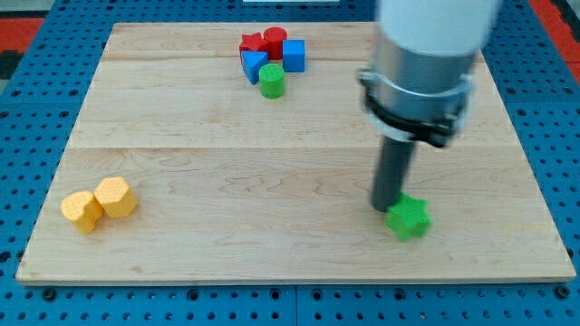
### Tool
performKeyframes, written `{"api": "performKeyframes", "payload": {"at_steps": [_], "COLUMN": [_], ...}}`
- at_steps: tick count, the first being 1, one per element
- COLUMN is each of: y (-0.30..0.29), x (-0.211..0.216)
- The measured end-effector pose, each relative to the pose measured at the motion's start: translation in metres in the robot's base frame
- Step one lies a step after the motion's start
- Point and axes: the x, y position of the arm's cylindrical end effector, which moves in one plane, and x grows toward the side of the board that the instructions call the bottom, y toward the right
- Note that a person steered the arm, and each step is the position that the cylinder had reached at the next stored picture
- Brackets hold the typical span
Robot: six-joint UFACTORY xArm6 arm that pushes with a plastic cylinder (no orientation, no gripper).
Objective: Push the yellow blocks towards the center of the board
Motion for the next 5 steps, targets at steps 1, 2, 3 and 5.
{"api": "performKeyframes", "payload": {"at_steps": [1, 2, 3, 5], "y": [-0.059, -0.145, -0.273, -0.424], "x": [0.01, 0.042, 0.075, 0.043]}}
